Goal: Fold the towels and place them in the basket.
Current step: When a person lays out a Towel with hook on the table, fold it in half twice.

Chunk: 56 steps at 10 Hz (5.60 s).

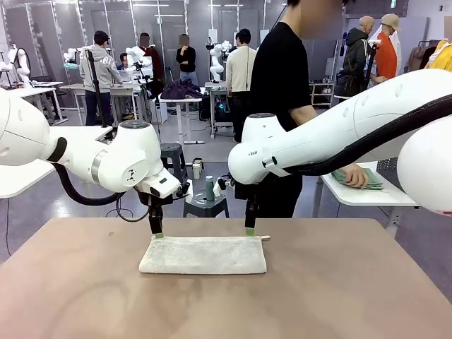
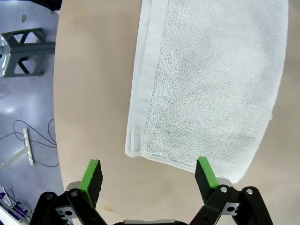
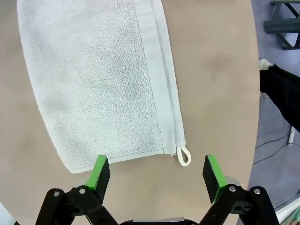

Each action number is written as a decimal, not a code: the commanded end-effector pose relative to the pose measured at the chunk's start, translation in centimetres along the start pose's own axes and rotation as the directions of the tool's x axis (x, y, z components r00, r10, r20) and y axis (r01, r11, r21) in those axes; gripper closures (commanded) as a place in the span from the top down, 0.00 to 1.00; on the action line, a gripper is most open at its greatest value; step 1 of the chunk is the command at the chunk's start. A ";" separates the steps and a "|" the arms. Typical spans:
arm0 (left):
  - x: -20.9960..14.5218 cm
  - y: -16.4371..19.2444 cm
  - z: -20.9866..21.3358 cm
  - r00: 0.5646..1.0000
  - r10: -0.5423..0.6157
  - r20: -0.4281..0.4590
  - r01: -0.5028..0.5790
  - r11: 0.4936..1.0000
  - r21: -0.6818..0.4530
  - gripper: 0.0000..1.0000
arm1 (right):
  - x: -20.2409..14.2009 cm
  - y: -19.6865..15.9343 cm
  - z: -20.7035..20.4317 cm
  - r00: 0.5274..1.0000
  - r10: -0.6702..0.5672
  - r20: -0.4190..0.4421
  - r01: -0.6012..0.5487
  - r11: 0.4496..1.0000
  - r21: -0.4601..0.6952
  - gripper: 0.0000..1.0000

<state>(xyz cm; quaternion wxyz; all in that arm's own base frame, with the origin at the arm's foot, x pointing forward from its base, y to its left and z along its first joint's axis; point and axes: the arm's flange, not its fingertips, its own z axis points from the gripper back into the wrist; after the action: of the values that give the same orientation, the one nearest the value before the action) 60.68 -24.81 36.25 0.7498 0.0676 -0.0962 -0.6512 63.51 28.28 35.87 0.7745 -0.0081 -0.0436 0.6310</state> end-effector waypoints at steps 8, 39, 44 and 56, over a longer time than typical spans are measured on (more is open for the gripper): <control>-10.7 -11.2 14.5 0.877 0.465 0.122 -0.479 0.866 0.143 1.00 | -4.9 7.9 5.9 0.765 -0.638 0.091 0.643 0.765 -0.045 1.00; -17.9 -19.0 17.9 0.793 0.587 0.167 -0.606 0.788 0.111 1.00 | -5.1 3.9 -7.5 0.221 -0.972 -0.083 0.975 0.220 0.021 0.00; -17.9 -19.0 17.9 0.793 0.587 0.167 -0.606 0.788 0.111 1.00 | -5.2 3.8 -6.6 0.225 -0.972 -0.073 0.974 0.223 0.037 0.00; -17.9 -19.0 17.9 0.793 0.587 0.167 -0.606 0.788 0.111 1.00 | -4.9 4.5 2.3 0.367 -0.925 0.097 0.921 0.376 0.102 0.00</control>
<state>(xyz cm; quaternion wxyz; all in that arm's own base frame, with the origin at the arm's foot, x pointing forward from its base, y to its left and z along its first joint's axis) 35.82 -9.47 48.55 0.8996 0.0464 -0.2135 -0.3782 58.64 24.36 36.84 0.9923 0.0659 -0.0746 0.0732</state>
